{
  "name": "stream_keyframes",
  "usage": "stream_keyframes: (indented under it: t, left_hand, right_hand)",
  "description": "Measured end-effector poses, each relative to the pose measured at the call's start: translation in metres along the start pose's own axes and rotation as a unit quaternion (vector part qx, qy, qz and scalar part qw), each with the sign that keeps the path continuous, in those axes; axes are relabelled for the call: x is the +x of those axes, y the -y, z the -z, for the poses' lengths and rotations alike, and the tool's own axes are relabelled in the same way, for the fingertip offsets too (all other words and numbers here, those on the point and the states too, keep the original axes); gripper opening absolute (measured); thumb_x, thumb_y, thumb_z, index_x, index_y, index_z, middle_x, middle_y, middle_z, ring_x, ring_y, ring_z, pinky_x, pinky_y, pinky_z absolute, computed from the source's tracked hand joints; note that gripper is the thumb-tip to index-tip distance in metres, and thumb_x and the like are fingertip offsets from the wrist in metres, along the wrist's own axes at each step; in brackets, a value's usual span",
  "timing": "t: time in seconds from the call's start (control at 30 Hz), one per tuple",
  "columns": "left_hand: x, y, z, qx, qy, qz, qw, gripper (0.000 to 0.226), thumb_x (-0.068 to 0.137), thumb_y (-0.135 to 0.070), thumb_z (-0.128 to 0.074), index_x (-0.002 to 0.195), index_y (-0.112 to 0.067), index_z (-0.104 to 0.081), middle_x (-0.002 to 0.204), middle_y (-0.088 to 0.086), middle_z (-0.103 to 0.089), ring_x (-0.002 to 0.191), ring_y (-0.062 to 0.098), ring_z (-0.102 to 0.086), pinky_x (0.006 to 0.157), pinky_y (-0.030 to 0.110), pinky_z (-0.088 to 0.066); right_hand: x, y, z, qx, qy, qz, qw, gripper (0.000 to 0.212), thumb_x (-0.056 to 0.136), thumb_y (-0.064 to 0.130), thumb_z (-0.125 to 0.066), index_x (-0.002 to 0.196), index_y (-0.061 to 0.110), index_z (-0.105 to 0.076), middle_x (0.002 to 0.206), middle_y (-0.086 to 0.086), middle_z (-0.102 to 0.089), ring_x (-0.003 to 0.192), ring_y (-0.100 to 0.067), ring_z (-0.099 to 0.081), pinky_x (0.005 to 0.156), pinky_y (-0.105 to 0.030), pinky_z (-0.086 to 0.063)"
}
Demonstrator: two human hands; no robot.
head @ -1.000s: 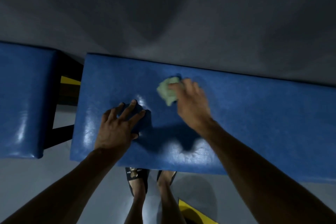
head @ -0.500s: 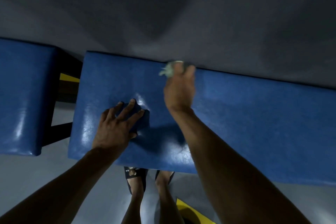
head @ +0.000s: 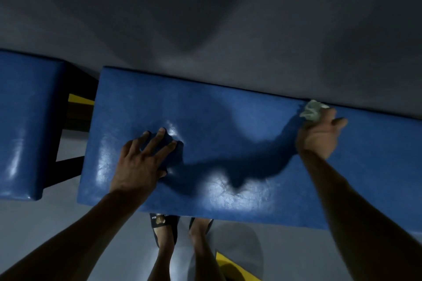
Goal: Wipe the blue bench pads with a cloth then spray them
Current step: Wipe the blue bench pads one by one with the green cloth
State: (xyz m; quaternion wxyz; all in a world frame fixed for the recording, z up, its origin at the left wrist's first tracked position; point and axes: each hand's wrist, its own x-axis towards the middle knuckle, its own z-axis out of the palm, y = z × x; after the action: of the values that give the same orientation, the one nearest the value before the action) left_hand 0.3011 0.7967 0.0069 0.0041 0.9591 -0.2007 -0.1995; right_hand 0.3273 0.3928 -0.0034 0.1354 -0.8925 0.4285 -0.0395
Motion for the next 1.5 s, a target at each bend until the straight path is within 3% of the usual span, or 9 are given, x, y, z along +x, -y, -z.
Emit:
stream_keyframes:
  t: [0.1,0.2,0.4,0.57,0.7,0.83,1.03,1.27,1.5]
  left_hand:
    - [-0.001,-0.004,-0.001,-0.002,-0.004,-0.001,1.000,0.091,0.056,-0.035,-0.091,0.139,-0.030,-0.053,0.152,0.006,-0.043,0.129,0.041,-0.047,0.096,0.053,-0.041]
    - [0.000,-0.001,-0.002,-0.003,-0.005,-0.002,1.000,0.091,0.056,-0.035,-0.090,0.139,-0.031,-0.053,0.153,0.004,-0.042,0.129,0.041,-0.047,0.097,0.052,-0.039]
    - [-0.002,-0.003,0.000,-0.005,-0.002,0.003,1.000,0.092,0.055,-0.033,-0.091,0.138,-0.031,-0.053,0.152,0.004,-0.043,0.129,0.040,-0.048,0.097,0.052,-0.039]
    - [-0.001,-0.005,0.002,-0.005,-0.004,0.002,1.000,0.091,0.055,-0.031,-0.092,0.137,-0.029,-0.054,0.151,0.006,-0.044,0.127,0.042,-0.049,0.096,0.053,-0.042]
    - [-0.001,-0.006,0.002,-0.002,0.003,0.005,1.000,0.090,0.056,-0.033,-0.091,0.138,-0.030,-0.053,0.152,0.005,-0.043,0.128,0.041,-0.048,0.097,0.052,-0.039]
    - [0.001,-0.008,0.003,0.000,0.007,0.005,1.000,0.091,0.055,-0.033,-0.092,0.137,-0.030,-0.053,0.151,0.005,-0.044,0.128,0.041,-0.049,0.097,0.052,-0.040]
    - [0.001,-0.008,0.006,-0.001,0.012,0.005,1.000,0.091,0.051,-0.031,-0.093,0.135,-0.029,-0.056,0.150,0.007,-0.047,0.126,0.043,-0.051,0.095,0.054,-0.043]
    - [0.001,-0.003,0.006,-0.014,0.022,-0.008,1.000,0.090,0.055,-0.035,-0.091,0.137,-0.029,-0.055,0.150,0.007,-0.046,0.126,0.042,-0.051,0.096,0.054,-0.044]
    - [0.001,0.005,0.000,-0.050,-0.003,-0.038,0.998,0.095,0.055,-0.040,-0.090,0.139,-0.034,-0.044,0.150,0.005,-0.046,0.126,0.042,-0.050,0.097,0.052,-0.043]
  right_hand:
    - [-0.044,0.056,-0.028,0.051,-0.034,0.046,0.997,0.033,0.085,0.019,-0.051,0.117,0.012,-0.053,0.112,-0.018,-0.048,0.090,-0.038,-0.054,0.080,-0.042,-0.042]
    - [-0.105,0.111,-0.042,0.064,0.086,0.193,0.975,0.036,0.087,0.017,-0.048,0.123,0.019,-0.050,0.116,-0.010,-0.044,0.093,-0.027,-0.050,0.075,-0.035,-0.041]
    - [-0.105,0.090,-0.029,-0.026,0.132,0.521,0.843,0.047,0.080,0.014,-0.055,0.127,0.018,-0.053,0.105,-0.014,-0.054,0.080,-0.037,-0.055,0.069,-0.044,-0.047]
    - [-0.011,-0.004,0.002,-0.073,0.045,0.243,0.966,0.047,0.082,0.030,-0.045,0.126,0.013,-0.051,0.108,-0.020,-0.050,0.082,-0.042,-0.053,0.070,-0.047,-0.045]
    - [-0.027,0.011,-0.005,-0.046,-0.001,0.067,0.997,0.045,0.080,0.024,-0.049,0.122,0.009,-0.046,0.110,-0.024,-0.049,0.089,-0.045,-0.054,0.072,-0.051,-0.045]
    - [-0.084,0.088,-0.032,0.026,0.008,0.090,0.996,0.049,0.078,0.021,-0.058,0.126,0.016,-0.052,0.113,-0.018,-0.051,0.089,-0.041,-0.055,0.074,-0.047,-0.047]
    - [-0.118,0.136,-0.037,-0.017,0.124,0.408,0.904,0.047,0.078,0.017,-0.062,0.123,0.026,-0.053,0.110,-0.009,-0.052,0.093,-0.033,-0.055,0.076,-0.044,-0.040]
    - [-0.021,0.033,0.000,-0.034,0.056,0.156,0.986,0.053,0.077,0.030,-0.041,0.128,0.016,-0.050,0.118,-0.022,-0.048,0.097,-0.045,-0.053,0.082,-0.049,-0.041]
    - [-0.065,0.120,-0.035,0.013,0.036,0.004,0.999,0.040,0.089,0.022,-0.056,0.125,0.009,-0.046,0.125,-0.019,-0.042,0.086,-0.042,-0.059,0.081,-0.046,-0.048]
